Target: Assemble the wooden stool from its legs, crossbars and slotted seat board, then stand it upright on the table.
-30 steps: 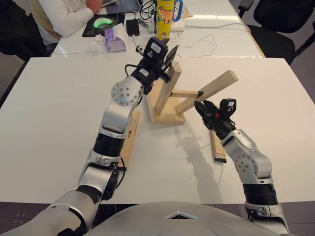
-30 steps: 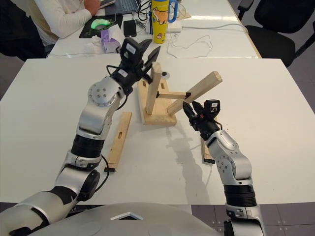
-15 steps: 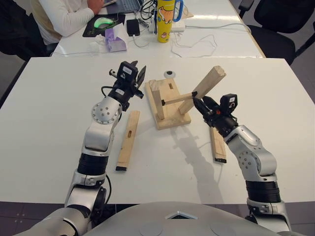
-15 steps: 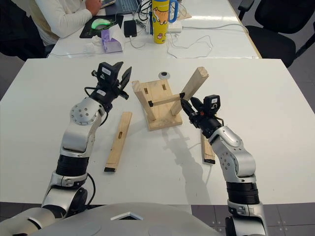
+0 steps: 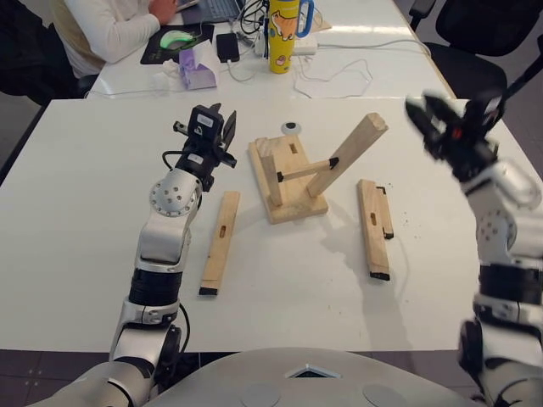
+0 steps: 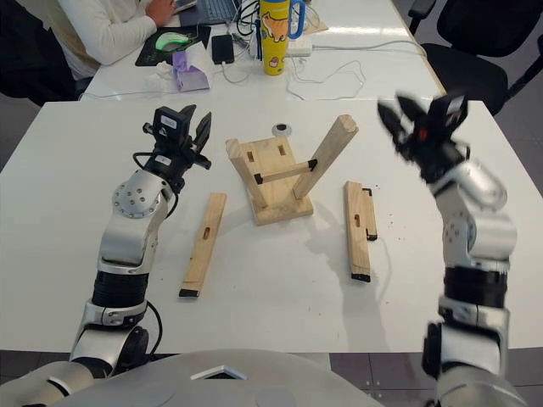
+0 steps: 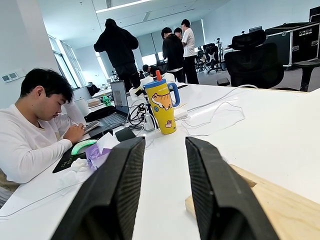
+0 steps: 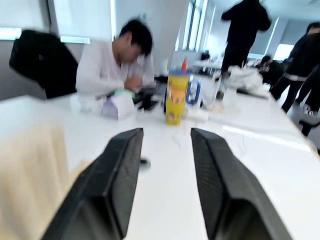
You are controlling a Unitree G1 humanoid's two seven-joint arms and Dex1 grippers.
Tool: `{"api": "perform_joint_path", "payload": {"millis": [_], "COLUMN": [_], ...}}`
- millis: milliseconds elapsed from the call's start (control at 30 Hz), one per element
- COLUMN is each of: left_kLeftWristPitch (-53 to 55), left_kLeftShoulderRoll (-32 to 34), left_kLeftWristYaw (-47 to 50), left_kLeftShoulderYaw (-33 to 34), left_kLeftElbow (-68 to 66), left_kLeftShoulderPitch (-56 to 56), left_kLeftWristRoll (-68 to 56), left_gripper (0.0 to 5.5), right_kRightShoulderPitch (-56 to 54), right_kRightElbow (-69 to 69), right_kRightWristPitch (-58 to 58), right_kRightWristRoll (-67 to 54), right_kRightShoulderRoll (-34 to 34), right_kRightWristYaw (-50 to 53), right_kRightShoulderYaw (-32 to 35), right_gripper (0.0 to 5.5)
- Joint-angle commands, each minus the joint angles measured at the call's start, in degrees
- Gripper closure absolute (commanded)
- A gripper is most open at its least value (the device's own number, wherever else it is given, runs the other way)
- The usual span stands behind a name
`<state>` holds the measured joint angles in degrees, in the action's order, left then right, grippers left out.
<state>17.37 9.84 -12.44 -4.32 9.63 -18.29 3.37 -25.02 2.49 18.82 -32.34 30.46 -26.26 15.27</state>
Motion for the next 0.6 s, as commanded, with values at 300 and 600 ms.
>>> {"api": "perform_joint_path", "payload": {"millis": [300, 600], "left_kLeftWristPitch": [-0.2, 0.0], "left_kLeftShoulderRoll": [-0.4, -0.1], "left_kLeftWristYaw": [1.0, 0.8], "left_kLeftShoulderYaw": [0.2, 0.5], "left_kLeftElbow": [-0.8, -0.3], "left_kLeftShoulderPitch": [-1.6, -1.9], "left_kLeftWristRoll": [0.0, -0.3], "left_gripper": [4.02, 4.02], "right_kRightShoulderPitch": [-25.7, 4.1], "right_kRightElbow": [6.7, 7.1], "right_kRightWristPitch": [8.0, 19.6], "right_kRightWristRoll": [-8.5, -4.8], "right_kRightShoulderRoll": [-9.3, -12.6], "right_kRightWristYaw": [14.6, 12.4], "right_kRightShoulderYaw": [-1.6, -13.2], "right_gripper": [5.49, 5.49]}}
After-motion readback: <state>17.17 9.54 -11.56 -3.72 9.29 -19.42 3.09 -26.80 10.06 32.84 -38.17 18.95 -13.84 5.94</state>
